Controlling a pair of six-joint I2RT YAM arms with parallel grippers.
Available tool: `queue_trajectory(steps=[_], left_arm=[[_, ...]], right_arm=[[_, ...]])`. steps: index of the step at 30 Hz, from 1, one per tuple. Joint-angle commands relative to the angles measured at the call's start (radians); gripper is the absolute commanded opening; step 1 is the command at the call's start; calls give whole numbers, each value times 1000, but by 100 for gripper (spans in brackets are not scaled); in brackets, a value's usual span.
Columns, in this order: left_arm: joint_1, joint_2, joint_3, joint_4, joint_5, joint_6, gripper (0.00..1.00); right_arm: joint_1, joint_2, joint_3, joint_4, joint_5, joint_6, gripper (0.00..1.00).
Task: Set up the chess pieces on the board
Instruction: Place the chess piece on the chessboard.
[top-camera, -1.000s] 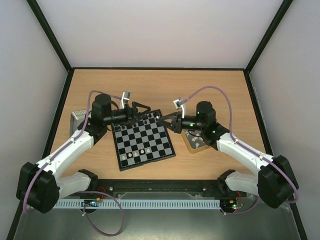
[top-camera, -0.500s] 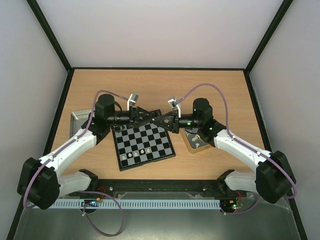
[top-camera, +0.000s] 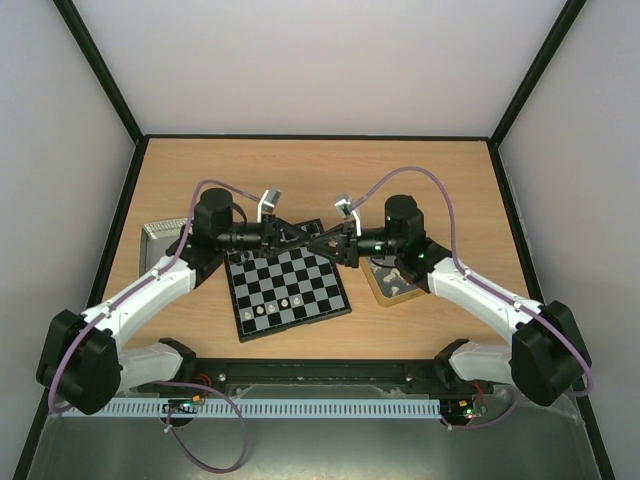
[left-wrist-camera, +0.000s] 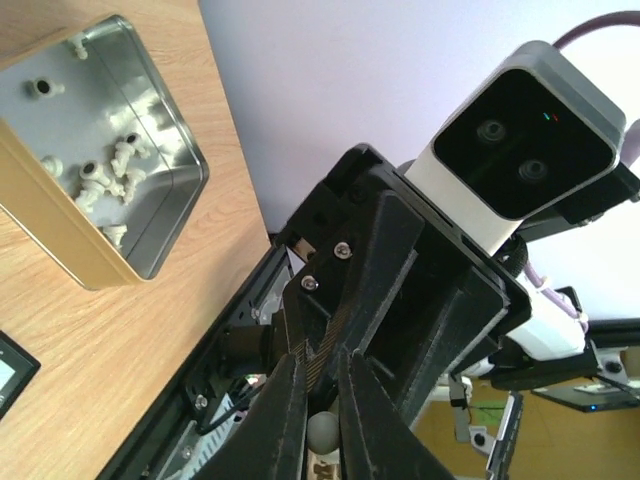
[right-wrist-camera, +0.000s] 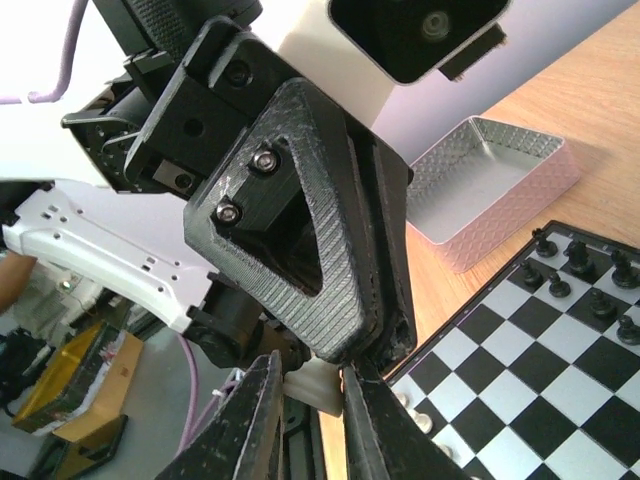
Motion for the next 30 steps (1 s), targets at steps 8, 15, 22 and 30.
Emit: queue_trajectory(steps=[8,15,22,30], left_arm=[[-11,-20,97,-280,-150,238,2],[-111,-26,111,-500,-732,455,3],[-436,84,130,-566,-1266,524,2],[-561,217,104,-552,-1412,496,2]], right_arm=[[7,-61,-1,-130,130,-21,48],[6,-191,-79,-195,580,139,57],[6,-240,-84,-425,1073,366,56],[5,-270,-112,-471,1205,436,57]])
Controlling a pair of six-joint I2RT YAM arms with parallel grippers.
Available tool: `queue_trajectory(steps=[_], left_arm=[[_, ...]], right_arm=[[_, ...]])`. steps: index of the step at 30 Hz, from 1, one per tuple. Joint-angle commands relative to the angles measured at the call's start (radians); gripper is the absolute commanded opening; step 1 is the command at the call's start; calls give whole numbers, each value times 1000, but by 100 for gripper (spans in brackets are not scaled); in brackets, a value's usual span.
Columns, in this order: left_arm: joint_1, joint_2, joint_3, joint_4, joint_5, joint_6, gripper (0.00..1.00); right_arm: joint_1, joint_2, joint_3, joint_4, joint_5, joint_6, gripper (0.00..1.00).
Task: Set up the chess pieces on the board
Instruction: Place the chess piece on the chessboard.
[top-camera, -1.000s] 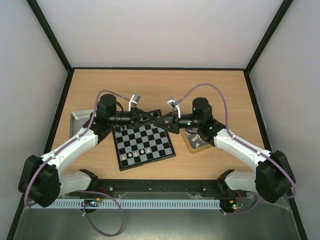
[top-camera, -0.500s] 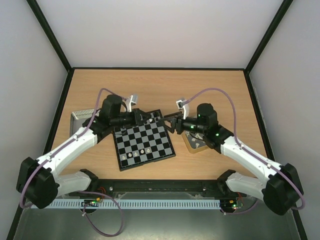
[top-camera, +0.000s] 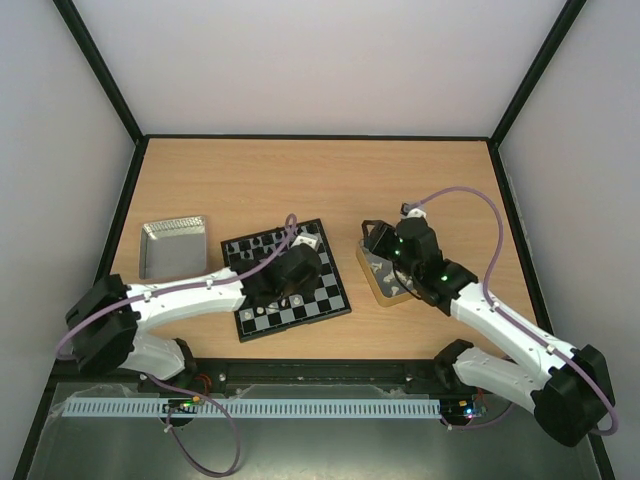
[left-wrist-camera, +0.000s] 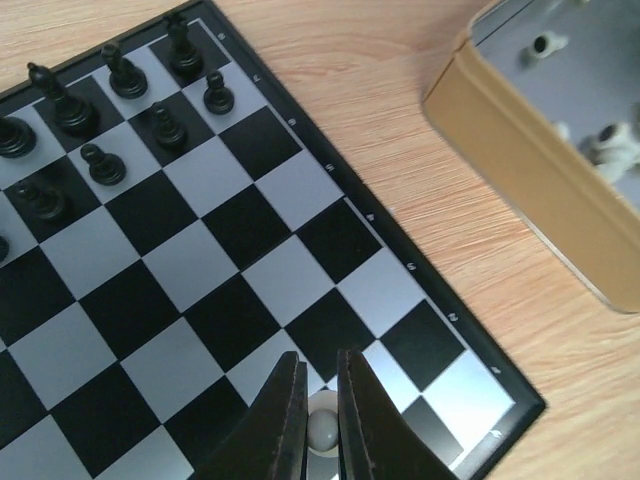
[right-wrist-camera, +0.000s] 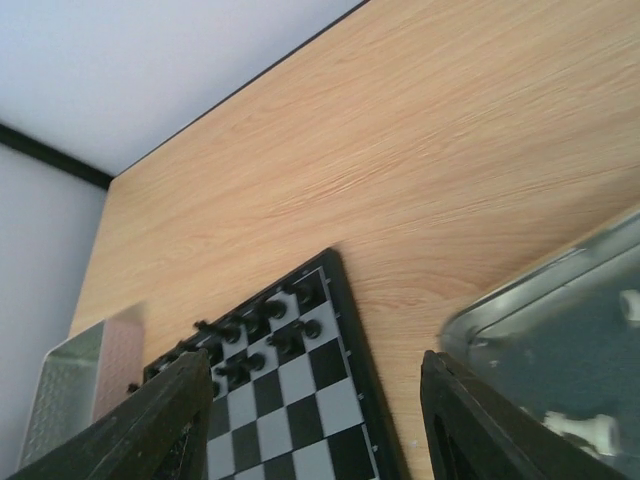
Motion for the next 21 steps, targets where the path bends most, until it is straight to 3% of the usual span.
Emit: queue_trajectory(steps=[1,14,21], left_arm=[[-24,37,-18,12,-132,4,2],[-25,126,-129,189,43,-27,2],[-25,149,-151,226,54,-33,2]], right_arm=[[0,-17,-6,-70,171,58,57],[0,53,-15,-31,164,50,57],[0,79,-15,-25,150,51,57]])
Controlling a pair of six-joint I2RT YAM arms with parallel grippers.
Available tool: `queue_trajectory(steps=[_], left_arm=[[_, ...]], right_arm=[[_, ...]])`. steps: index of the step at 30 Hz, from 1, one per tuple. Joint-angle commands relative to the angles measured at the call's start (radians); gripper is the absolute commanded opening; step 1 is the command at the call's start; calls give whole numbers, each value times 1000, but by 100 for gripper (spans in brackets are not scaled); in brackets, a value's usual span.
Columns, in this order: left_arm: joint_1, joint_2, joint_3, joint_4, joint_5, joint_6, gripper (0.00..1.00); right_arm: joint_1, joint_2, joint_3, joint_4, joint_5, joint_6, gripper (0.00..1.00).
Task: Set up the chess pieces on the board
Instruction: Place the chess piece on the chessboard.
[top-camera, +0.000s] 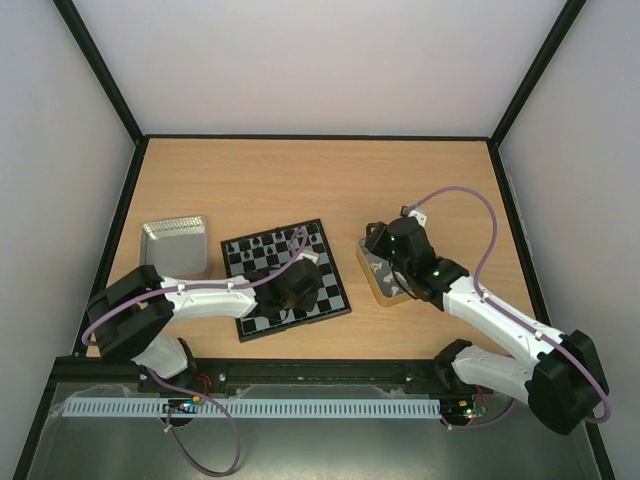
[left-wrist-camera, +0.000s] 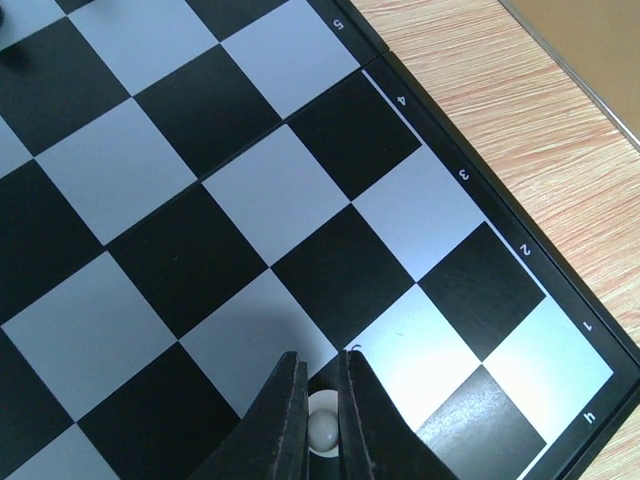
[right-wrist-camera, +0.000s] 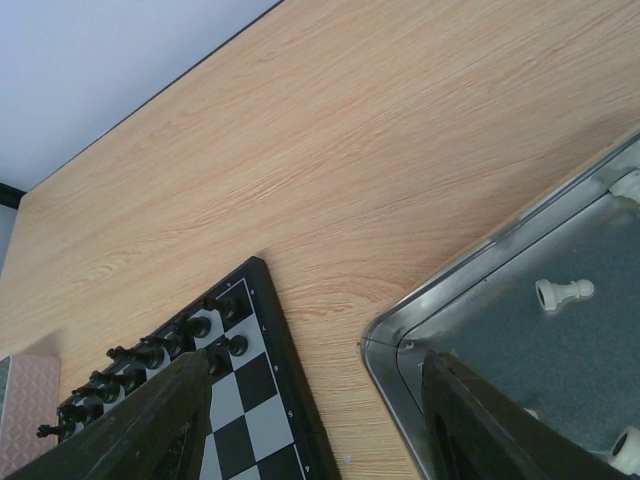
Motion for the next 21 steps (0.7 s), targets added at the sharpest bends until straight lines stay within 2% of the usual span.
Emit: queue_trajectory(steps=[1,13,21], left_arm=[[-5,11,-21,47,3,-24,2],[-6,3,-54,58,56,-30,3],[-10,-4,-53,14,-1,-24,4]], right_arm=[[0,8,-13,12,20,10,57],[-1,16,-18,22,0,19,57],[0,17,-23,34,-15,25,57]])
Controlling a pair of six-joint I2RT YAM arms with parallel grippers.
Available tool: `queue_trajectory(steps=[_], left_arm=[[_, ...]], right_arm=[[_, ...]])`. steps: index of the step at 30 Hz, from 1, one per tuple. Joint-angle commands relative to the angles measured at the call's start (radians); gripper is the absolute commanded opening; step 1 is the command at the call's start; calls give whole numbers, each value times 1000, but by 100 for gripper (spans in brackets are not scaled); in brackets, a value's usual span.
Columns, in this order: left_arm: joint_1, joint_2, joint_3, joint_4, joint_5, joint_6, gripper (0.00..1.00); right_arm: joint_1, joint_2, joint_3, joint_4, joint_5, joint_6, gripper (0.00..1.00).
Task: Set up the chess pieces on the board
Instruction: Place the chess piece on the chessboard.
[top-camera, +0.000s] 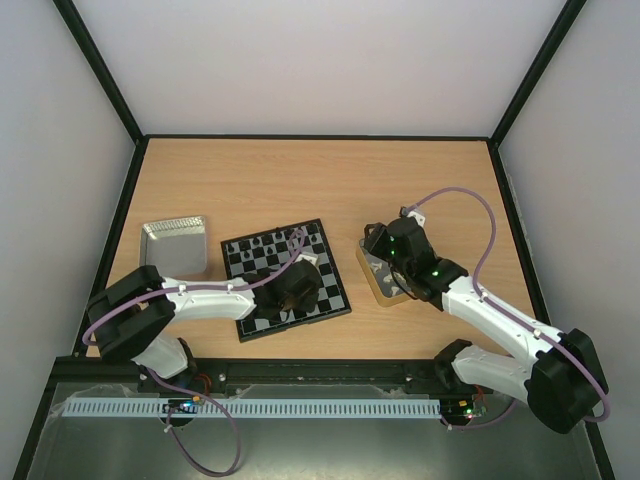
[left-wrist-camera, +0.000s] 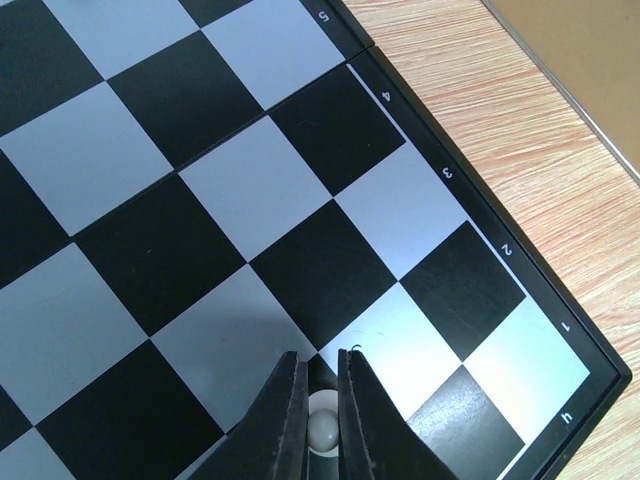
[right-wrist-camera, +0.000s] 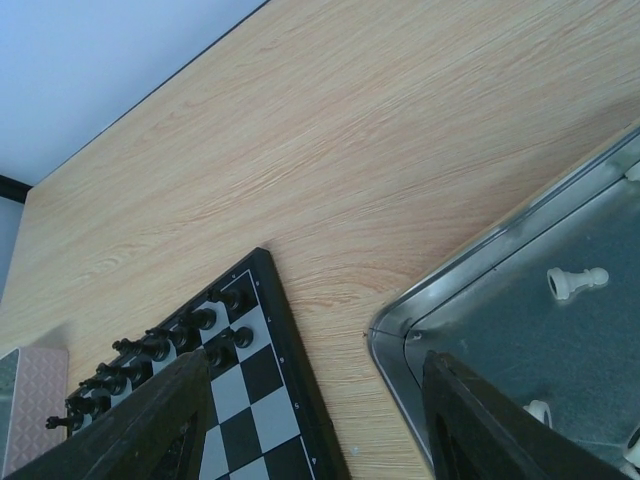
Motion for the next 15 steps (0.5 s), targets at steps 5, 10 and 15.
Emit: queue_trajectory(steps=[5,10,15], left_arm=[[-14,-20,-16,-76,-59,17,4],[-15,-37,-25,-84,-44,35,8],[-15,-38,-29,-66,2,41,13]], right_arm=[[0,16,-20,28,0,13,58],[0,24,-22,34,-10,14,58],[0,26,-21,37,-15,15,58]])
